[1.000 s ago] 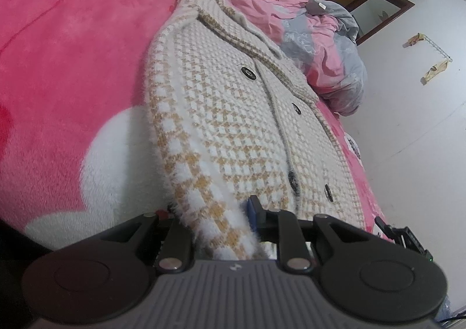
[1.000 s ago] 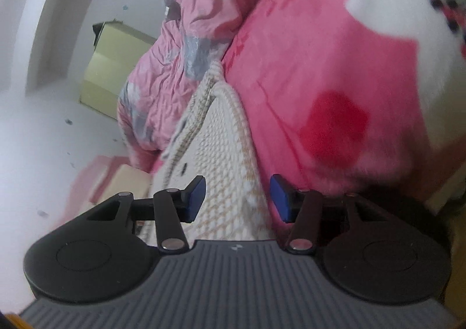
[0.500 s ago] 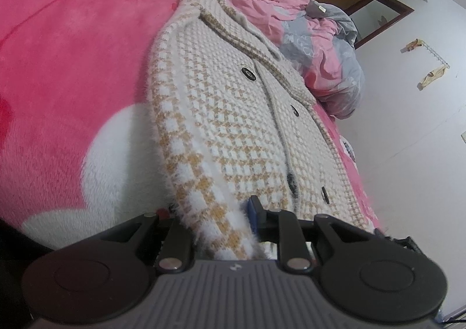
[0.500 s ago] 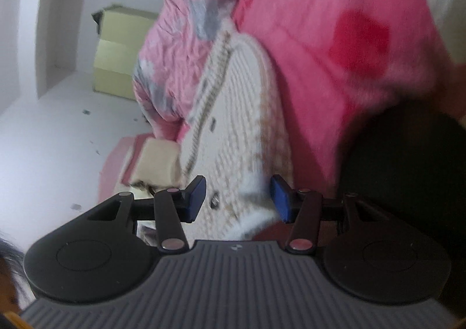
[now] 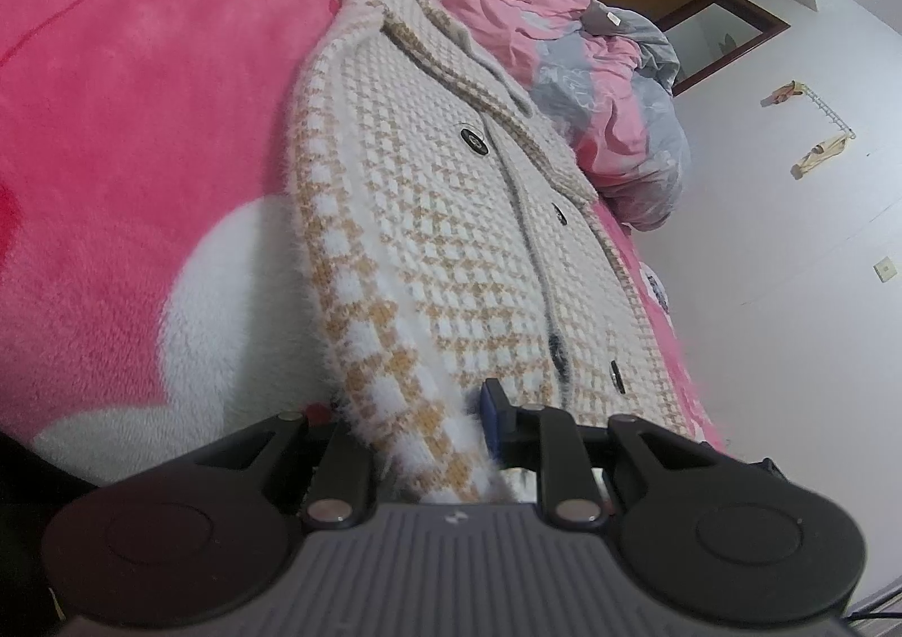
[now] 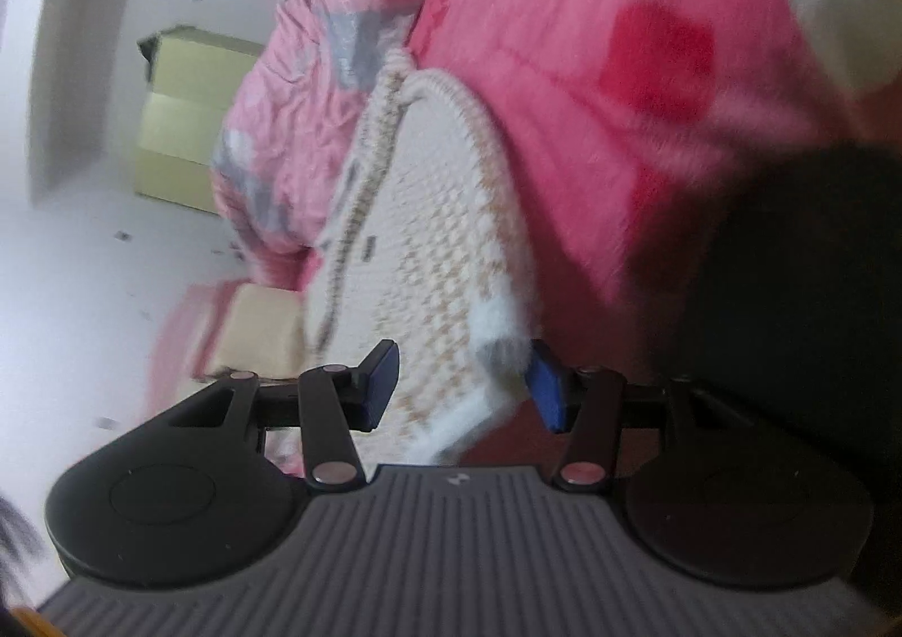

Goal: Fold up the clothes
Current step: 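Lift the hem with both grippers and carry it toward the collar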

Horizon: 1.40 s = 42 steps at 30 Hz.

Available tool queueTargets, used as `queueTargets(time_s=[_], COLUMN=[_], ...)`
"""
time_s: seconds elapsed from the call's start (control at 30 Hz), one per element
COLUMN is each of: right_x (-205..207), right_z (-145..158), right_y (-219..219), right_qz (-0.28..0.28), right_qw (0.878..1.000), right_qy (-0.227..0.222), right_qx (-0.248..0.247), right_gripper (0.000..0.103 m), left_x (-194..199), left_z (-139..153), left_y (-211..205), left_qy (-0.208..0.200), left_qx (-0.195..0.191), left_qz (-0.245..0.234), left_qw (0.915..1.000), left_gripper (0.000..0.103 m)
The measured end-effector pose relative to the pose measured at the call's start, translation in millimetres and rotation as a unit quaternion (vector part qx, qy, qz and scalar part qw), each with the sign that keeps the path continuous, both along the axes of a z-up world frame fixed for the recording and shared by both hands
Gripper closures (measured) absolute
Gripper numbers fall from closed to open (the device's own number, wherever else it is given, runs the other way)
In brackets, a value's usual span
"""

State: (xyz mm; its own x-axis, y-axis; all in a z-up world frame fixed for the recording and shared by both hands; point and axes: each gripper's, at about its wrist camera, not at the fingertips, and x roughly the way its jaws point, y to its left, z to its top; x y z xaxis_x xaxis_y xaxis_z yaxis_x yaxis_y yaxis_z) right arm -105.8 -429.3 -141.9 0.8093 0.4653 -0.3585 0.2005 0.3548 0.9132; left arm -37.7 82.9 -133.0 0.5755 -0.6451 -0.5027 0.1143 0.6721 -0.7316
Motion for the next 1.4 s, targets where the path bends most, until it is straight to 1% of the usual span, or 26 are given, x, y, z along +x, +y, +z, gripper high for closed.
queueTargets(time_s=[0.1, 0.2, 0.3, 0.37, 0.47, 0.57, 0.63, 0.67, 0.7, 0.8, 0.83, 0.9, 0.93, 1.0, 1.07, 1.1, 1.13, 1.17, 1.23, 1.3, 1.4], right_x=[4, 7, 3, 0, 1, 3, 6, 8, 9, 14, 16, 23, 27, 32, 37, 39, 42, 44, 43, 38, 34], right_z=[-16, -22, -22, -21, -19, -25, -34, -36, -38, -27, -23, -21, -24, -29, -31, -29, -27, -22, -11, 7, 28], right_y=[10, 21, 23, 20, 21, 25, 29, 32, 34, 38, 40, 43, 45, 49, 52, 54, 56, 58, 63, 69, 74], right_qz=[0.014, 0.028, 0.026, 0.019, 0.018, 0.023, 0.025, 0.025, 0.026, 0.031, 0.034, 0.046, 0.049, 0.053, 0.056, 0.059, 0.063, 0.068, 0.075, 0.079, 0.086], right_qw=[0.999, 0.998, 0.997, 0.996, 0.996, 0.996, 0.996, 0.996, 0.995, 0.993, 0.993, 0.995, 0.995, 0.995, 0.994, 0.994, 0.994, 0.994, 0.994, 0.992, 0.986], right_qy=[0.003, 0.008, -0.017, -0.037, -0.047, -0.035, -0.016, -0.016, -0.018, -0.061, -0.070, -0.053, -0.045, -0.038, -0.042, -0.047, -0.051, -0.057, -0.075, -0.098, -0.130], right_qx=[0.045, 0.054, 0.071, 0.079, 0.076, 0.074, 0.081, 0.088, 0.095, 0.097, 0.093, 0.072, 0.070, 0.079, 0.084, 0.077, 0.070, 0.059, 0.030, -0.018, -0.062], right_gripper=[0.054, 0.056, 0.059, 0.064, 0.066, 0.066, 0.066, 0.066, 0.066, 0.066, 0.066, 0.066, 0.067, 0.072, 0.077, 0.080, 0.086, 0.088, 0.092, 0.093, 0.094], left_x=[0, -1, -1, -2, -2, -2, -2, -2, -2, -1, -1, -2, -2, -3, -3, -4, -5, -7, -10, -15, -21], left_z=[-1, -1, 0, 1, 1, 1, 1, 1, 1, 2, 2, 1, 1, 1, 3, 5, 8, 11, 18, 26, 42], left_y=[0, 0, 1, 0, 0, 0, 0, 0, -1, -1, -1, 0, 0, -1, -4, -6, -8, -9, -11, -13, -16], left_qy=[-0.001, 0.000, 0.000, -0.001, -0.002, -0.002, -0.001, 0.000, 0.000, -0.001, -0.002, -0.003, -0.003, -0.003, -0.004, -0.007, -0.011, -0.015, -0.027, -0.046, -0.067], left_qx=[-0.002, -0.003, -0.001, 0.001, 0.000, -0.003, -0.004, -0.004, -0.005, -0.004, -0.004, -0.010, -0.014, -0.018, -0.009, 0.002, 0.017, 0.031, 0.046, 0.050, 0.055], left_qz=[-0.001, -0.001, -0.002, -0.003, -0.003, -0.003, -0.003, -0.003, -0.003, -0.003, -0.004, -0.004, -0.004, -0.004, -0.007, -0.007, -0.004, -0.001, 0.003, 0.002, -0.010], left_qw=[1.0000, 1.0000, 1.0000, 1.0000, 1.0000, 1.0000, 1.0000, 1.0000, 1.0000, 1.0000, 1.0000, 0.9999, 0.9999, 0.9998, 0.9999, 0.9999, 0.9998, 0.9994, 0.9986, 0.9977, 0.9962], left_gripper=[0.083, 0.083, 0.082, 0.082, 0.081, 0.080, 0.080, 0.080, 0.080, 0.079, 0.078, 0.073, 0.072, 0.072, 0.072, 0.078, 0.083, 0.090, 0.094, 0.097, 0.099])
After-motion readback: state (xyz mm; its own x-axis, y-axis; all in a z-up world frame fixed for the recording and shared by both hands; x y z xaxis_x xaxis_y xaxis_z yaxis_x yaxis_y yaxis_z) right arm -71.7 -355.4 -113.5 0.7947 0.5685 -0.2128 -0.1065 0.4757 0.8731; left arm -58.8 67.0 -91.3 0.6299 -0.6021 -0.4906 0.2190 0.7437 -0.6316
